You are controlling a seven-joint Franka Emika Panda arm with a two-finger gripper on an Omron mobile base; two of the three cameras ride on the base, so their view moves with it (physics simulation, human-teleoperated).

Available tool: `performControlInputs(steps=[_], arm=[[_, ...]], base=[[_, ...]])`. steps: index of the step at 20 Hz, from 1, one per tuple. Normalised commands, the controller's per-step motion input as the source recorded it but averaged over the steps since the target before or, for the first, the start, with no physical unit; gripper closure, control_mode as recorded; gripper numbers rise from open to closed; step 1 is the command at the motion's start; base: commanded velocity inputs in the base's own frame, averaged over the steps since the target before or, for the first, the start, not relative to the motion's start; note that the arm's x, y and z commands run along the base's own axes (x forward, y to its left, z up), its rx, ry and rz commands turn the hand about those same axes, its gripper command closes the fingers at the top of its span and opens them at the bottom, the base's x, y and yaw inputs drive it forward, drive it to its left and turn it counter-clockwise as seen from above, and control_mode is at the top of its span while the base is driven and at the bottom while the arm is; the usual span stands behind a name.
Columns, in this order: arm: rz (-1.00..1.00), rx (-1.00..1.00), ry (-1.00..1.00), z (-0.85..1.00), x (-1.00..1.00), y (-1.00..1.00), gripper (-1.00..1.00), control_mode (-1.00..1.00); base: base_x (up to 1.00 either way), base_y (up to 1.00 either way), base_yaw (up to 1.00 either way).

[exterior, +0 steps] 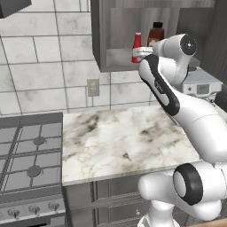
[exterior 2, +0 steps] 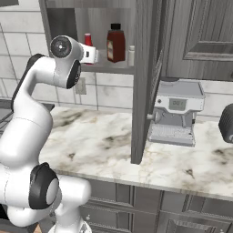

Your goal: Collect the paprika, ketchup, and shaker from the cabinet and place them next to the stove.

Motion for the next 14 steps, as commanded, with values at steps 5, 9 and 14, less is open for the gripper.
performControlInputs(steps=[5,9,14], arm=[[0.0,0.0,0.0,0.0,0.0,0.0,-1.0,-1.0],[0.0,0.0,0.0,0.0,0.08,0.0,-1.0,-1.0],[0.0,0.0,0.0,0.0,0.22,-0.03,-1.0,-1.0]], base=[[0.0,0.0,0.0],[0.0,0.0,0.0],[0.0,0.0,0.0]])
